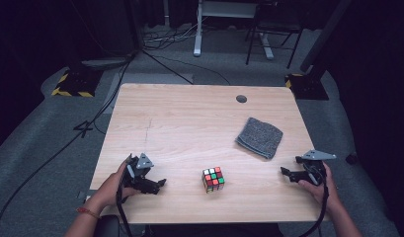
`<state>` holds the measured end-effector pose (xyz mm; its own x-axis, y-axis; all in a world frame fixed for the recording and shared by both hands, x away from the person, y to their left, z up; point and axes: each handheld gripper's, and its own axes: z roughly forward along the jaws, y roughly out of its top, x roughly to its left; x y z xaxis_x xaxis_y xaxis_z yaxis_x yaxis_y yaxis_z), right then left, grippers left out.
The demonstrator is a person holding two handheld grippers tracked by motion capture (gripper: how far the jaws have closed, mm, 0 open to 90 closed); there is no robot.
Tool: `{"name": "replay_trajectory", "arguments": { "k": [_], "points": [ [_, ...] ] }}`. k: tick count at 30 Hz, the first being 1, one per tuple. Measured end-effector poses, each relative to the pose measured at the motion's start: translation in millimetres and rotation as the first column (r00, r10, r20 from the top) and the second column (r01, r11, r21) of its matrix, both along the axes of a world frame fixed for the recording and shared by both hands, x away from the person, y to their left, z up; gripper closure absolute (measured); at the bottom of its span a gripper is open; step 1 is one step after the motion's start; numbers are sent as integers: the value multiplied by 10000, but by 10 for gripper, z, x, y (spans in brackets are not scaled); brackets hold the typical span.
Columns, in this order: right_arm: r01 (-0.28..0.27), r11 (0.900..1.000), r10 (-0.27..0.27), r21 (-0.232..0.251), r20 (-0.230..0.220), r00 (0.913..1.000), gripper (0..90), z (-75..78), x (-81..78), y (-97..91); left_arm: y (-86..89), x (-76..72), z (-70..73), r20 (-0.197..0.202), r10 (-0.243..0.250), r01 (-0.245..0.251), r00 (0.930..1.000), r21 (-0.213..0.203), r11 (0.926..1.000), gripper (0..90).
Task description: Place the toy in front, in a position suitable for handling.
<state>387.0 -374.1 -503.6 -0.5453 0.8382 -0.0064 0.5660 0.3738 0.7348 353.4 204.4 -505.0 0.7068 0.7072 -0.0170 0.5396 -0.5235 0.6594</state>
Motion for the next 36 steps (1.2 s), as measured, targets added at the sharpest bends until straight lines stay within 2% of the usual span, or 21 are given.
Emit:
{"name": "replay_trajectory", "arguments": {
  "k": [9,10,11,12,14,15,16,18,19,21,25,26,27,28,30,31,33,34,36],
  "points": [
    [-278,9996,278,-66,-10,9996,165,8,16,-4,-113,11,1,37,-661,661,9978,4,9978,5],
    [-407,9991,405,-140,-116,9991,186,23,25,-6,-159,-2,1,67,-1020,1020,9948,11,9948,6],
    [-407,9991,405,-140,-116,9991,186,23,25,-6,-159,-2,1,67,-1020,1020,9948,11,9948,5],
    [-535,9986,534,-37,-188,9984,212,30,28,-13,-181,-9,0,38,-1143,1143,9934,-11,9935,5],
    [-948,9945,953,441,-90,9954,190,42,39,-27,-229,-25,-1,42,-1548,1548,9879,-28,9879,6],
    [-1091,9919,1092,655,15,9940,194,63,49,-29,-249,-29,1,69,-1825,1825,9832,6,9832,6],
    [-1080,9921,1076,644,105,9941,200,99,67,-25,-272,-34,1,44,-2051,2051,9787,8,9787,6],
    [-1100,9923,1081,570,367,9935,211,191,114,-10,-322,-36,1,24,-2420,2420,9703,-7,9703,6],
    [-1080,9929,1059,489,434,9934,222,241,145,4,-346,-32,0,38,-2495,2495,9684,-21,9684,5],
    [-1506,9880,1484,338,612,9870,294,366,249,75,-396,-33,1,41,-2462,2462,9692,-7,9692,3],
    [-1898,9817,1880,184,715,9796,315,450,372,203,-437,-43,0,50,-2519,2520,9677,-22,9677,6],
    [-1996,9798,1986,68,762,9771,322,468,411,255,-448,-47,1,44,-2525,2525,9676,-11,9676,6],
    [-2122,9764,2148,-398,794,9734,339,477,484,356,-466,-53,1,61,-2572,2572,9663,-3,9664,6],
    [-2122,9764,2148,-398,794,9734,339,477,484,356,-466,-53,1,61,-2572,2572,9663,-3,9664,6],
    [-2294,9718,2326,-541,621,9706,354,443,552,430,-487,-71,2,54,-2565,2565,9665,3,9666,6],
    [-2316,9689,2355,-873,374,9712,356,382,602,483,-500,-78,0,72,-2575,2575,9662,-16,9663,6],
    [-2342,9686,2367,-836,212,9713,356,345,620,497,-534,-90,1,61,-2630,2630,9648,-16,9648,6],
    [-2516,9636,2516,-901,-125,9678,350,263,635,523,-573,-97,0,63,-2695,2695,9630,-26,9630,6],
    [-2717,9538,2678,-1281,-472,9623,337,167,634,564,-617,-92,1,34,-2745,2746,9616,-38,9616,6]
  ]
}}
